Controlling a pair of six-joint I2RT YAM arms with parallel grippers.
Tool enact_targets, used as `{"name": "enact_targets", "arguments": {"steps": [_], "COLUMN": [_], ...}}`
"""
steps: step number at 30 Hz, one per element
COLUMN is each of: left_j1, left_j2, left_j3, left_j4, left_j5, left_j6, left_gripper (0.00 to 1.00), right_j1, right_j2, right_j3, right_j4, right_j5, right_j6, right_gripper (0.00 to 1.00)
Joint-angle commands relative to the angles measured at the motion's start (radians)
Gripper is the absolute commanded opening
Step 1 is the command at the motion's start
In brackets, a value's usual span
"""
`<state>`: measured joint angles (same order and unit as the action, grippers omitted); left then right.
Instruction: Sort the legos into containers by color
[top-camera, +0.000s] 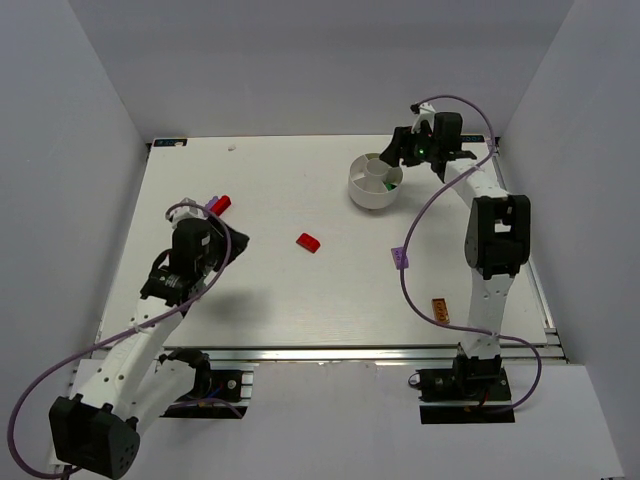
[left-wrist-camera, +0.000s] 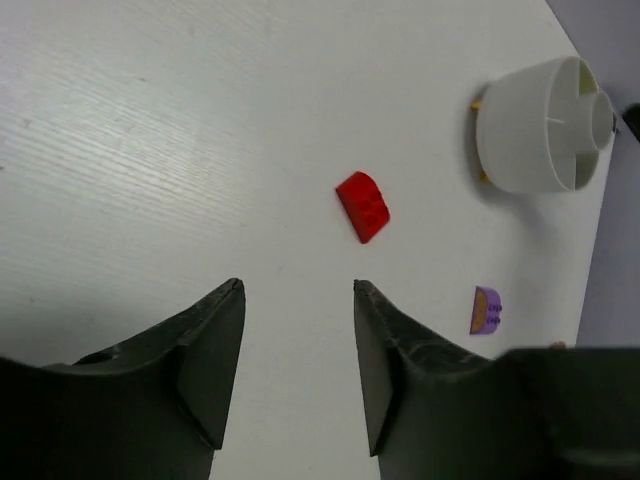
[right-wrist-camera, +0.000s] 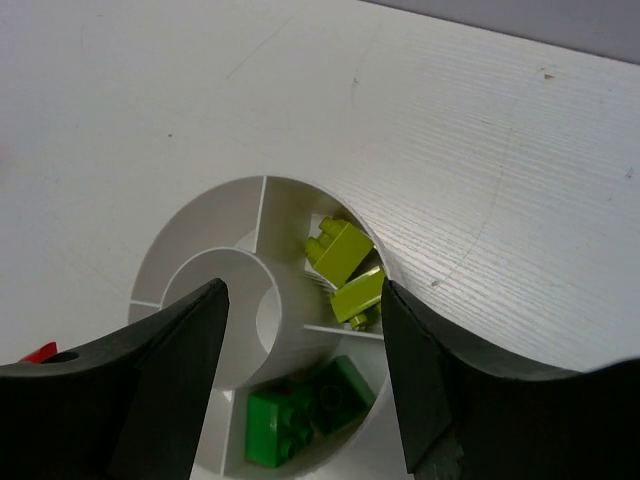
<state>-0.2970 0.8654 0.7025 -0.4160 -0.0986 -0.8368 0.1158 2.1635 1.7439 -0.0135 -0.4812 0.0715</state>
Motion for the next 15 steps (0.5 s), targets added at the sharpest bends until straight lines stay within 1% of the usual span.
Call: {"name": "enact_targets", "arguments": {"steps": [1, 3, 4, 6, 7, 8, 9, 10, 11, 12, 13, 14, 15], "left_j1": [0.032, 0.042, 0.053, 0.065, 0.077, 0.085, 0.093, 0.107, 0.117, 0.125, 0.143, 0.156, 0.183], "left_j2": [-0.02, -0.026, -0.028, -0.026, -0.022, -0.008, 0.003, 0.013, 0.038, 0.05, 0.063, 0.087, 0.099], "left_j3": [0.028, 0.031, 0.034, 0.034, 0.032, 0.031, 0.032, 0.031, 0.029, 0.028, 0.029, 0.031, 0.031], "left_j4": [-0.11, -0.17, -0.217, -0.259, -0.277, -0.321, -0.348, -0.371, -0.412, -0.428, -0.452, -0.455, -0.454], "left_j5": [-0.067, -0.085, -0.105, -0.113, -0.113, -0.112, -0.112, -0.113, -0.119, -0.125, -0.134, -0.142, -0.138], "left_j6": [-0.062, -0.102, -0.131, -0.157, -0.171, -0.191, -0.202, -0.211, -0.219, -0.217, -0.213, -0.196, -0.179], "left_gripper": [0.54, 0.34, 0.22, 0.18, 0.18, 0.22, 0.3, 0.42, 0.61, 0.71, 0.78, 0.91, 0.92], "right_j1": [-0.036, -0.051, -0.063, -0.067, -0.064, -0.059, -0.051, -0.026, -0.01, 0.005, 0.039, 0.053, 0.079], "right_j2": [-0.146, -0.186, -0.238, -0.299, -0.362, -0.395, -0.427, -0.485, -0.511, -0.539, -0.586, -0.603, -0.619], "right_j3": [-0.026, -0.058, -0.078, -0.131, -0.2, -0.239, -0.274, -0.338, -0.366, -0.394, -0.45, -0.472, -0.492], "right_j4": [0.055, 0.044, 0.049, 0.055, 0.058, 0.075, 0.072, 0.061, 0.04, 0.014, -0.017, -0.026, -0.051], "right_j5": [-0.046, -0.144, -0.246, -0.357, -0.414, -0.513, -0.546, -0.562, -0.579, -0.579, -0.574, -0.57, -0.567], "right_j6": [-0.016, -0.065, -0.074, -0.157, -0.177, -0.186, -0.214, -0.238, -0.268, -0.295, -0.318, -0.322, -0.323], "right_gripper": [0.68, 0.66, 0.62, 0.55, 0.51, 0.44, 0.4, 0.36, 0.31, 0.31, 0.41, 0.48, 0.52]}}
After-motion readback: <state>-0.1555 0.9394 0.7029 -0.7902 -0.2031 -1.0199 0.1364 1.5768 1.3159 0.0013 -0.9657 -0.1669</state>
